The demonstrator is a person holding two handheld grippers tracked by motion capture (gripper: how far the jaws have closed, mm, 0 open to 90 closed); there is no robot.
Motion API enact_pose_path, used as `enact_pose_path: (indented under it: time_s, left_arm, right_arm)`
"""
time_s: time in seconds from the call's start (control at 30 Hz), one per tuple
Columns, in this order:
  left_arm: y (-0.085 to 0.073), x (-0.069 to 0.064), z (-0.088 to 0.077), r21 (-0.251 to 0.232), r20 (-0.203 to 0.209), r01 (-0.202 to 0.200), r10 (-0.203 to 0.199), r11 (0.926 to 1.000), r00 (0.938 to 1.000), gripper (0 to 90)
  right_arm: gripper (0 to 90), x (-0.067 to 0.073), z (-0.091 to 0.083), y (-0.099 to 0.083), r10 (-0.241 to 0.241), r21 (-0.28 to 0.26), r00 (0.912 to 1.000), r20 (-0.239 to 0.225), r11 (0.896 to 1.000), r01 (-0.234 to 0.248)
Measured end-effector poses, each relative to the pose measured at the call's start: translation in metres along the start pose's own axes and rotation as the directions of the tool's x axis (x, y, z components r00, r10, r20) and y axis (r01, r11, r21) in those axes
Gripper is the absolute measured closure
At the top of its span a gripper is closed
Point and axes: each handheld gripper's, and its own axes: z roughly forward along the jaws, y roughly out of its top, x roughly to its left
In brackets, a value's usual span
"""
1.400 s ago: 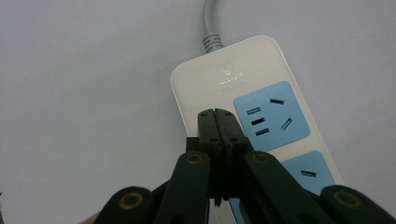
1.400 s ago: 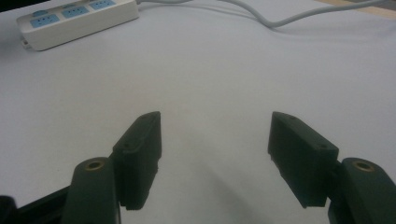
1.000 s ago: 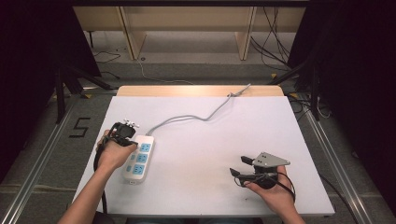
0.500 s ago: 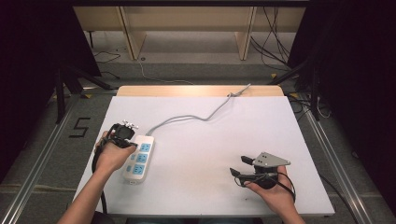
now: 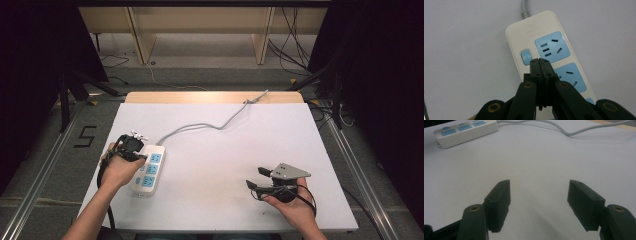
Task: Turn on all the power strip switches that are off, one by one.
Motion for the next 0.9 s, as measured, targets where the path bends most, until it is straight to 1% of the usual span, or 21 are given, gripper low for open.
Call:
enact_pose_path:
  time_s: [0.2,0.27,0.33,0.5,0.9]
  left_arm:
    - [-0.003,-0.002,-0.004,0.0,0.004,-0.013,0.013,0.9999,0.9999,89.7]
    - [-0.005,-0.003,-0.005,-0.001,0.005,-0.007,0.007,1.0,1.0,89.7]
    - [-0.006,-0.003,-0.005,0.001,0.006,-0.013,0.013,0.9999,0.9999,89.7]
    - [-0.01,-0.003,-0.007,-0.001,0.007,-0.007,0.007,1.0,0.9999,89.7]
    - [-0.019,-0.007,-0.012,0.008,0.018,-0.017,0.017,0.9998,0.9997,89.7]
  right_arm:
    - [35.9,0.0,0.0,0.0,0.001,0.0,1.0,0.0,1.0,-0.001]
    - [35.9,0.0,0.0,0.0,0.0,0.0,1.0,0.0,1.0,0.0]
    - [35.9,0.0,0.0,0.0,0.001,0.001,1.0,0.002,1.0,-0.001]
    - [35.9,0.0,0.0,0.0,0.0,0.0,1.0,0.001,1.0,0.0]
    - [35.9,0.0,0.0,0.0,0.0,0.002,1.0,-0.002,1.0,0.0]
